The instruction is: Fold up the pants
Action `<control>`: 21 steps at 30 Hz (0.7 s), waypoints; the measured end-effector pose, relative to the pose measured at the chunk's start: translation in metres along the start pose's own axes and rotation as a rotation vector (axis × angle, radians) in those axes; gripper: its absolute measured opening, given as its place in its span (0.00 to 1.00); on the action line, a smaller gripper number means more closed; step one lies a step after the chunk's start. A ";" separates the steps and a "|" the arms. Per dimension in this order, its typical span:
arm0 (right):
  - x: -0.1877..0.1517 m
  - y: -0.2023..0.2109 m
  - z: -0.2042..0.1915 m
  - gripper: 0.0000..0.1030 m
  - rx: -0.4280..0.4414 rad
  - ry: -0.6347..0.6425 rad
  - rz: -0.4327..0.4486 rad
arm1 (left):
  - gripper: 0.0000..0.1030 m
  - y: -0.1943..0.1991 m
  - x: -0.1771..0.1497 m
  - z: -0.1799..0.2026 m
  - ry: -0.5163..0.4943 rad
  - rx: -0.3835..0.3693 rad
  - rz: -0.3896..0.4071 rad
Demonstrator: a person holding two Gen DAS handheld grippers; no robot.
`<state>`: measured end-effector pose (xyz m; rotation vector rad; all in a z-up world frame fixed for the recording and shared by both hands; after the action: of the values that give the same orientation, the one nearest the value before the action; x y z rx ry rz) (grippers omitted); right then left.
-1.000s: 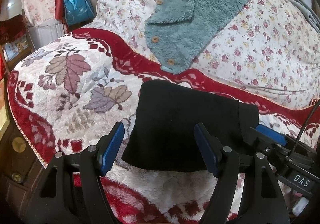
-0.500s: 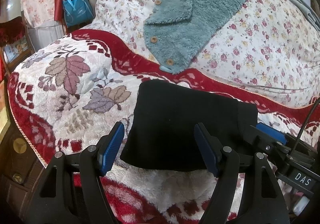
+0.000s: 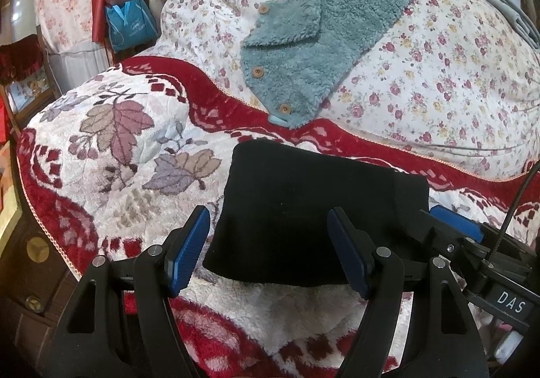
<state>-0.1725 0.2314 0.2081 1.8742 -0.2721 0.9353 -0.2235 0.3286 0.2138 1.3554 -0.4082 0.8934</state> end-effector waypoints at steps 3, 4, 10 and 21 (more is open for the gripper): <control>-0.001 0.001 0.000 0.51 -0.002 0.004 0.002 | 0.71 0.000 0.000 0.000 0.000 0.000 0.000; -0.001 0.001 0.000 0.51 -0.005 0.005 0.002 | 0.71 0.000 0.000 -0.001 0.007 -0.002 -0.002; -0.002 0.002 0.009 0.51 -0.018 -0.011 -0.004 | 0.71 0.001 -0.005 -0.010 0.061 -0.031 -0.021; -0.005 -0.001 0.008 0.51 -0.020 -0.010 -0.018 | 0.71 -0.004 -0.008 -0.009 0.067 -0.040 -0.035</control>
<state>-0.1715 0.2241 0.2020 1.8605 -0.2695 0.9088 -0.2274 0.3350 0.2034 1.2894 -0.3485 0.8950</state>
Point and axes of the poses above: each gripper's, at about its wrist camera, not at the fingertips, and y roughly against the way its jaws point, z to its right, x to its top, the point moved 10 cm from there along -y, roughly the way its jaws point, and after that the axes turned 13 degrees about -x, right-handed, at the moved point
